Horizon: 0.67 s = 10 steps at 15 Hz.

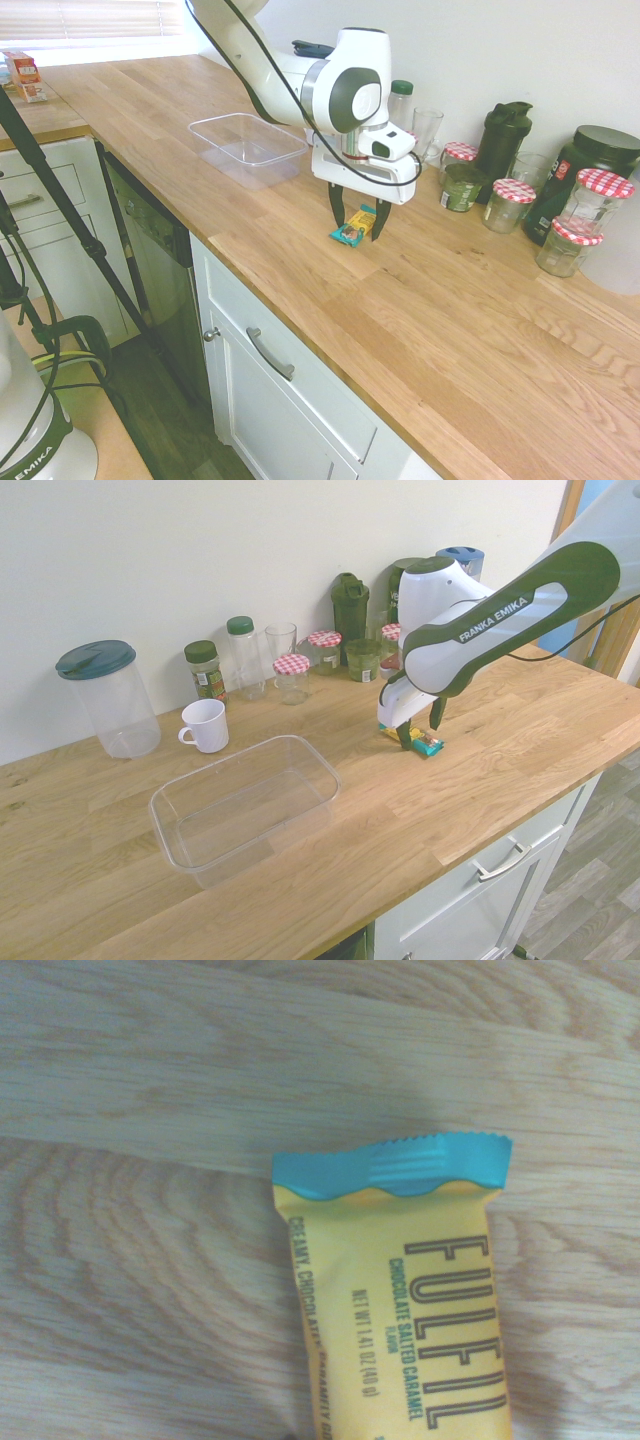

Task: Put the protein bar into the container

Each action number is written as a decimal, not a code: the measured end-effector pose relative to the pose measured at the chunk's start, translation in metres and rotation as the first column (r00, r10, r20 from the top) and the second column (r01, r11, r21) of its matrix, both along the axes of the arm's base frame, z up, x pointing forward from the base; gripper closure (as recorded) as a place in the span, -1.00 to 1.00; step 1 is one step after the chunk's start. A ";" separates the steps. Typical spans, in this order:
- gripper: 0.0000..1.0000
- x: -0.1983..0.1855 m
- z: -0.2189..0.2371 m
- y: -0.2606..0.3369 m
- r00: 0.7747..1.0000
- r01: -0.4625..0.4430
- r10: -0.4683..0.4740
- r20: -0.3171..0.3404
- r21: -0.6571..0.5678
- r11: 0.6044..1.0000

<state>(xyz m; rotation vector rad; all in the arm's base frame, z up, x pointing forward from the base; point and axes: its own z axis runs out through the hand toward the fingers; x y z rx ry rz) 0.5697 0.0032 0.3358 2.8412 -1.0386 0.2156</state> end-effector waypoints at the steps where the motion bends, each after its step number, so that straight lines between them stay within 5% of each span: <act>1: 1.00 0.000 0.000 0.000 1.000 0.000 0.000 0.000 0.000 1.000; 10: 1.00 0.000 -0.001 -0.004 1.000 -0.001 0.001 -0.003 -0.011 1.000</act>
